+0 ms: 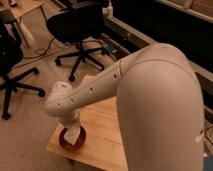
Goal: Place the white sponge in the ceramic bowl
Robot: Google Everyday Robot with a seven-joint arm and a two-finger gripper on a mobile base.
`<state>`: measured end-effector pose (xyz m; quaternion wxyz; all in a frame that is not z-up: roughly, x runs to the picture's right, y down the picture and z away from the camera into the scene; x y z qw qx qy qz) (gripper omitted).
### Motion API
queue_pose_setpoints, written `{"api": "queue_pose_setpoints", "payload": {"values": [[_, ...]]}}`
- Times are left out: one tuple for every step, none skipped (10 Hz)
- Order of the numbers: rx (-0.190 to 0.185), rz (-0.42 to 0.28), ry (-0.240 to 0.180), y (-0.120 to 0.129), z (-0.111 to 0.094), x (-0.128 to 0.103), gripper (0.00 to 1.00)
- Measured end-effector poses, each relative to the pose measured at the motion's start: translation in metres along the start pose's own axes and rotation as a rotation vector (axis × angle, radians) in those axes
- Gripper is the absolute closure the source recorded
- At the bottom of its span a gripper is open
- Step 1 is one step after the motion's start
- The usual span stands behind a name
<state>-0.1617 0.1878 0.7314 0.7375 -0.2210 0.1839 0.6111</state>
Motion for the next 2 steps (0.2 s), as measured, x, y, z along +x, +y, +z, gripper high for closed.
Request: {"api": "queue_pose_setpoints", "payload": {"values": [[-0.004, 0.009, 0.007, 0.003, 0.0014, 0.0074, 0.2], [-0.01, 0.021, 0.009, 0.005, 0.0005, 0.0097, 0.2]]}}
